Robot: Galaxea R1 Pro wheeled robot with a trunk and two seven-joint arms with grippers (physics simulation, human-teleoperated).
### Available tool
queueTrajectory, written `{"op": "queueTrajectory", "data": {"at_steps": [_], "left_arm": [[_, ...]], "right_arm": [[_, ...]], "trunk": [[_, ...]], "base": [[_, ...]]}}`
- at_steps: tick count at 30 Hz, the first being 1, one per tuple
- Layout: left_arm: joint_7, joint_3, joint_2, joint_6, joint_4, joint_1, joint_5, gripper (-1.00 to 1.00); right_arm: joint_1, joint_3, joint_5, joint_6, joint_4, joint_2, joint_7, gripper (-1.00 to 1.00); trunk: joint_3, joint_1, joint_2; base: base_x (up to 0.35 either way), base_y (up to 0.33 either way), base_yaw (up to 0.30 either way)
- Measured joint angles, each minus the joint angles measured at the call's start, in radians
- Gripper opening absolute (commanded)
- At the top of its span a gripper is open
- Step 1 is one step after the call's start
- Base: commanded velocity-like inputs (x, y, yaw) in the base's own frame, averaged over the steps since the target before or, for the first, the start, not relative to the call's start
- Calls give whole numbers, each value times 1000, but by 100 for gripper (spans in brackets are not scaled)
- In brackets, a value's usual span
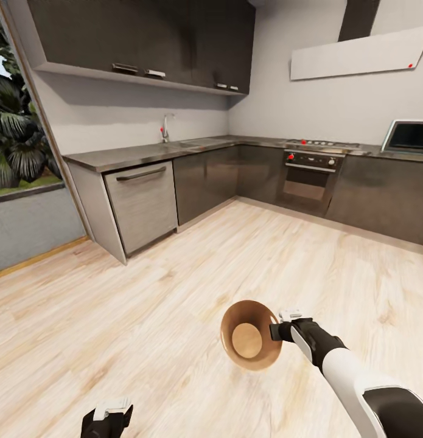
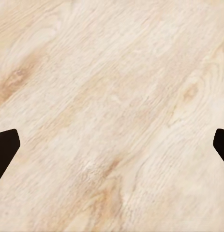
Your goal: Put the three can of soda from the living room inside the tash can in the kitchen.
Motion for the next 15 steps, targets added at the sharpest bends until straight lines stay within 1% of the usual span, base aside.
{"op": "queueTrajectory", "data": {"at_steps": [15], "left_arm": [[0, 0, 0, -1, -1, 0, 0, 100]], "right_arm": [[0, 1, 0, -1, -1, 0, 4, -100]], "trunk": [[47, -57, 105]], "base": [[0, 0, 0]]}}
